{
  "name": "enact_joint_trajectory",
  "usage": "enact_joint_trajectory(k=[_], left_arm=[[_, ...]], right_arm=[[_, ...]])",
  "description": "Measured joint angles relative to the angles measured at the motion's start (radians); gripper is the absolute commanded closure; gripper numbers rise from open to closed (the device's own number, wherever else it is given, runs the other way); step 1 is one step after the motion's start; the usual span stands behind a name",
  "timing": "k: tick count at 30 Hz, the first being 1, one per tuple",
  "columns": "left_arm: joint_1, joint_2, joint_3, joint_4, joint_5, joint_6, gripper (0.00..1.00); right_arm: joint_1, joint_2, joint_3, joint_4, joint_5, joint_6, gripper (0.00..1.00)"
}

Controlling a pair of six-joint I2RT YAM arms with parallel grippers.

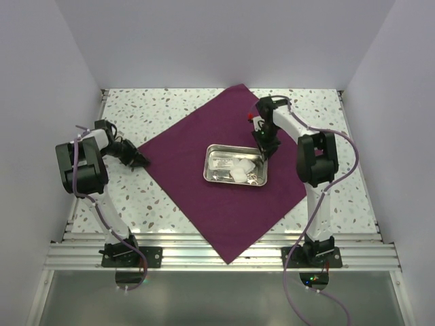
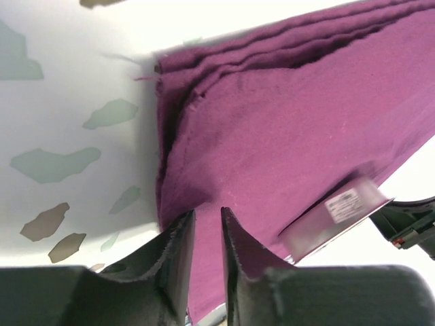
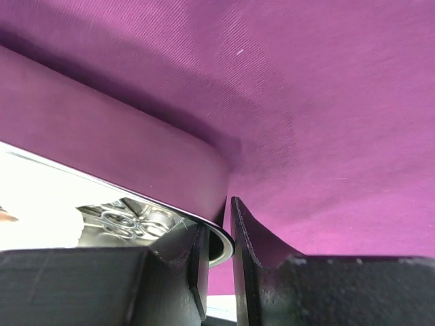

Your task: Prepare the surgical pack

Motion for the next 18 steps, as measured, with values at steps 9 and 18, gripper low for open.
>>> enact_joint_trajectory(k=[9, 18], left_arm=[[-0.001, -0.043, -0.046, 0.037, -0.007, 0.000, 0.65], [-0.022, -0.114, -0.106, 0.060, -0.050, 0.018, 0.61]], right_arm=[[0.026, 0.019, 0.037, -0.017, 0.005, -0.061, 0.99], [0.056, 0.066, 0.084, -0.026, 0.029, -0.046, 0.76]])
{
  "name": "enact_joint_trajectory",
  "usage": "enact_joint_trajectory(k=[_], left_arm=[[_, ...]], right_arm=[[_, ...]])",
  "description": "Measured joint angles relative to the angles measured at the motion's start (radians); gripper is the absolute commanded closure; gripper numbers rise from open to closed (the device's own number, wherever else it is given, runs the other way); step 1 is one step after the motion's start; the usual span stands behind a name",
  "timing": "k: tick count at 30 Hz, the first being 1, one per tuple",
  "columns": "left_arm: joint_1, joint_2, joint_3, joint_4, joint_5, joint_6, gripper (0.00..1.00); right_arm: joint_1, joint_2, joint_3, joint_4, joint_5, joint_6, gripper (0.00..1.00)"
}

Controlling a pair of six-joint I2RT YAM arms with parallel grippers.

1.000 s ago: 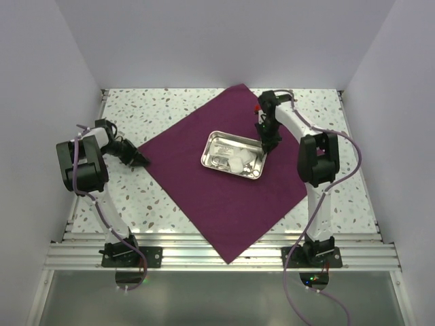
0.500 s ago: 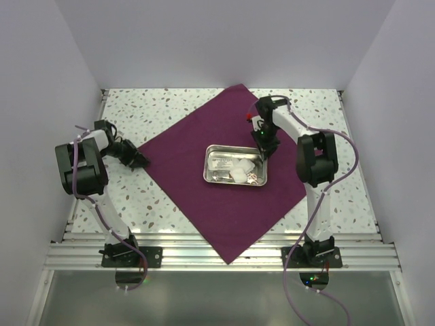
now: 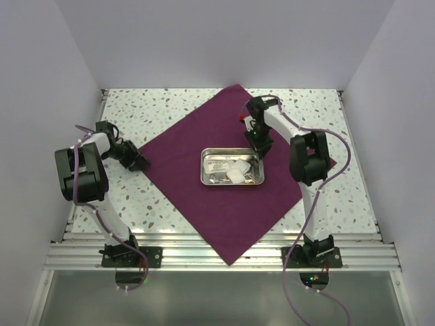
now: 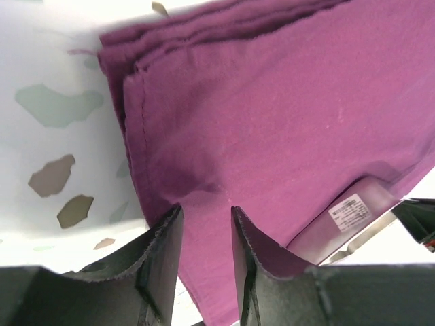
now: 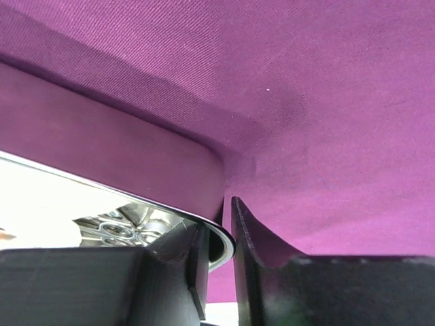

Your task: Prepare the surgical pack

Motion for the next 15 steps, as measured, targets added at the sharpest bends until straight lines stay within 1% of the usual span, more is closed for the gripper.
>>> enact_joint_trajectory(k=[1, 2, 4, 5, 8, 15], left_arm=[[-0.002, -0.006, -0.004, 0.000, -0.003, 0.002, 0.59], [-0.005, -0.012, -0.006, -0.002, -0.006, 0.005, 0.58], [-0.007, -0.026, -0.008, -0.003, -0.011, 0.008, 0.57], [-0.009, -0.033, -0.008, -0.005, -0.012, 0.008, 0.56], [-0.013, -0.067, -0.008, -0.005, -0.013, 0.009, 0.55], [-0.036, -0.141, -0.008, -0.012, -0.013, 0.008, 0.53]], right_arm=[[0.000, 0.000, 0.003, -0.002, 0.001, 0.006, 0.73], [0.000, 0.000, 0.004, -0.002, 0.003, 0.010, 0.68], [0.000, 0.000, 0.005, 0.000, 0.006, 0.029, 0.62], [0.000, 0.000, 0.004, 0.000, 0.006, 0.038, 0.56], [-0.001, -0.004, -0.009, 0.013, -0.002, 0.075, 0.48], [-0.043, -0.079, -0.056, 0.025, -0.049, 0.203, 0.47]])
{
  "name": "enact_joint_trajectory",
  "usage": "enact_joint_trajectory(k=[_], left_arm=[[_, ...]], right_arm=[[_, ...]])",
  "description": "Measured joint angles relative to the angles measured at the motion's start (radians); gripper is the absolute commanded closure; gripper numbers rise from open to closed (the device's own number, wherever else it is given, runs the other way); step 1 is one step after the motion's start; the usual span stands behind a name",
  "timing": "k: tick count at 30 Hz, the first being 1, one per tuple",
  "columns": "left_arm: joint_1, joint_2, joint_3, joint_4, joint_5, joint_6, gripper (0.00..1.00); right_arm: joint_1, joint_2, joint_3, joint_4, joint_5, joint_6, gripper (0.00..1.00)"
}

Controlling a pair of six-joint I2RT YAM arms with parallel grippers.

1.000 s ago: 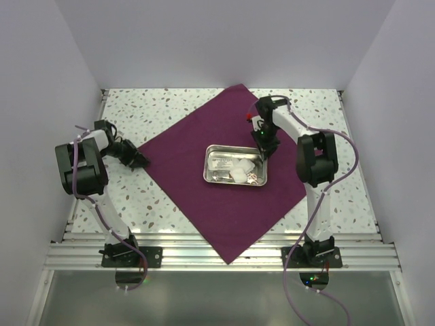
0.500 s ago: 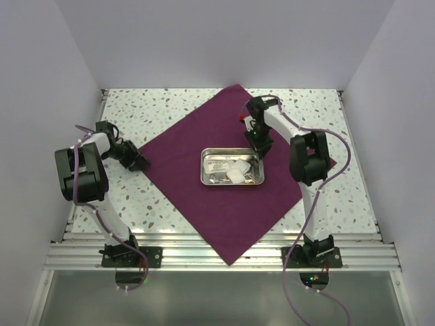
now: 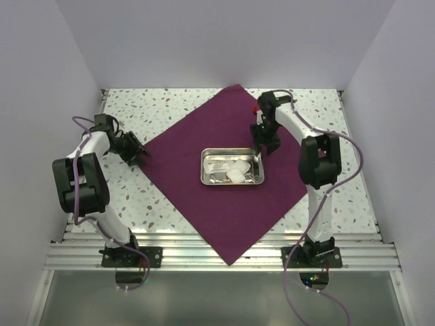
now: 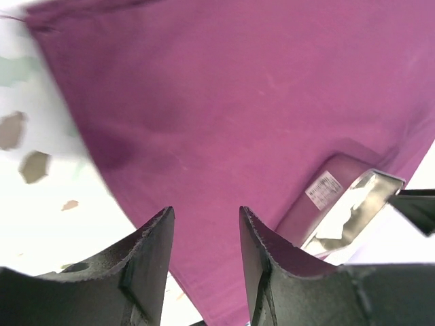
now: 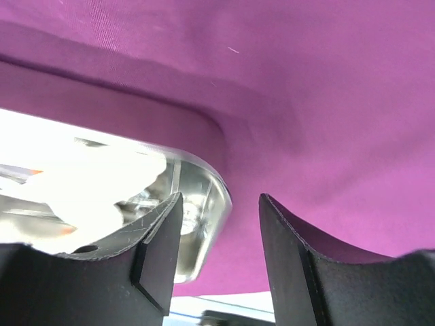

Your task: Prepare the surgical pack

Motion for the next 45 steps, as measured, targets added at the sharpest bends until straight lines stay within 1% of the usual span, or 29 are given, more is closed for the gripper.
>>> enact_joint_trajectory(k=[2, 6, 8, 11, 13, 14, 19, 20, 23, 26, 30, 32, 37, 40, 45], left_arm=[[-0.023, -0.022, 0.002, -0.006, 0.000, 0.000, 0.52], [-0.090, -0.050, 0.005, -0.013, 0.000, 0.000, 0.52], [-0.126, -0.063, 0.004, -0.018, 0.000, 0.000, 0.52], [-0.186, -0.095, -0.004, -0.017, 0.002, 0.000, 0.52], [-0.214, -0.123, -0.021, -0.014, 0.007, -0.001, 0.52], [-0.220, -0.137, -0.032, -0.015, 0.008, -0.001, 0.52], [-0.221, -0.150, -0.045, -0.019, 0.009, -0.002, 0.52], [-0.222, -0.150, -0.045, -0.022, 0.009, -0.002, 0.52], [-0.228, -0.155, -0.052, -0.026, 0.009, -0.006, 0.53], [-0.233, -0.187, -0.089, -0.029, 0.007, -0.010, 0.53], [-0.237, -0.272, -0.156, -0.037, -0.002, -0.013, 0.53], [-0.238, -0.328, -0.197, -0.037, -0.006, -0.020, 0.53], [-0.238, -0.470, -0.312, -0.043, -0.009, -0.046, 0.52], [-0.238, -0.505, -0.345, -0.054, -0.013, -0.057, 0.52], [-0.238, -0.532, -0.364, -0.071, -0.019, -0.063, 0.52]], right_arm=[[-0.035, -0.061, -0.026, 0.013, -0.018, 0.047, 0.46], [-0.101, -0.233, -0.115, 0.030, -0.021, 0.118, 0.46], [-0.111, -0.319, -0.168, 0.035, -0.021, 0.137, 0.46], [-0.084, -0.480, -0.320, 0.070, -0.037, 0.152, 0.44], [-0.026, -0.572, -0.419, 0.083, -0.038, 0.156, 0.43], [0.023, -0.607, -0.457, 0.082, -0.037, 0.158, 0.43], [0.365, -0.716, -0.620, 0.125, -0.017, 0.192, 0.42], [0.418, -0.740, -0.668, 0.138, -0.023, 0.206, 0.41], [0.526, -0.816, -0.793, 0.149, -0.016, 0.249, 0.41], [0.653, -0.837, -0.854, 0.169, 0.012, 0.293, 0.39], [0.856, -0.815, -0.920, 0.252, 0.024, 0.342, 0.39], [0.914, -0.791, -0.941, 0.283, 0.035, 0.353, 0.40], [1.023, -0.705, -0.949, 0.350, 0.055, 0.371, 0.42], [1.078, -0.669, -0.949, 0.382, 0.067, 0.384, 0.44], [1.145, -0.661, -0.949, 0.417, 0.067, 0.401, 0.45]])
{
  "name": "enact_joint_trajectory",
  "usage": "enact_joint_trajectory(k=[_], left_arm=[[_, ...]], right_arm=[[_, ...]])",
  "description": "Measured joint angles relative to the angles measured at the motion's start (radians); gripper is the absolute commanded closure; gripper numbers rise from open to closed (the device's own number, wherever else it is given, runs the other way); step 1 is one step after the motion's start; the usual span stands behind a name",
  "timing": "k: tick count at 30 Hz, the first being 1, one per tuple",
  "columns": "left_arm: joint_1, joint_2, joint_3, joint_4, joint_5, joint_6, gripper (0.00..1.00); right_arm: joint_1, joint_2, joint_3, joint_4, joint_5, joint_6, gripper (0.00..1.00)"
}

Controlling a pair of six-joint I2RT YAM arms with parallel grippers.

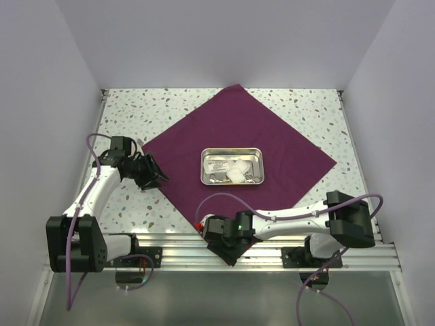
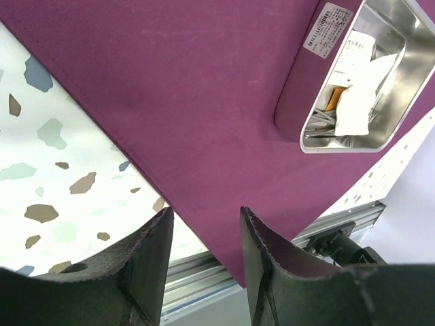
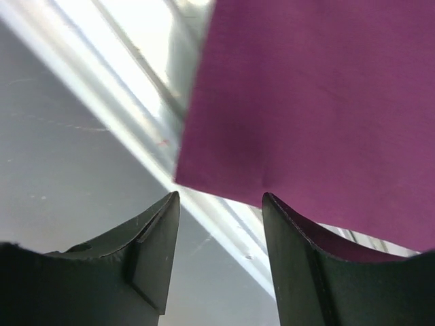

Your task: Prepare the surgical pack

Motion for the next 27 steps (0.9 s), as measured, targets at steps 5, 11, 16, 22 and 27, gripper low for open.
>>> enact_joint_trajectory(k=[5, 11, 16, 22, 27], left_arm=[[0.000, -0.007, -0.005, -0.005, -0.003, 0.000, 0.52], [0.000, -0.007, -0.007, -0.007, -0.005, 0.000, 0.52], [0.000, -0.009, -0.007, -0.008, -0.005, 0.000, 0.52], [0.000, -0.010, -0.008, -0.008, -0.005, 0.000, 0.52], [0.000, -0.006, -0.007, -0.009, -0.008, 0.001, 0.52]], right_arm=[[0.059, 0.004, 0.006, 0.033, 0.000, 0.018, 0.46], [0.076, 0.040, 0.006, 0.078, -0.001, 0.040, 0.58], [0.076, 0.064, 0.001, 0.089, 0.012, 0.058, 0.73], [0.076, 0.069, -0.002, 0.079, 0.053, 0.091, 0.89], [0.077, 0.063, 0.005, 0.037, 0.113, 0.107, 0.98]])
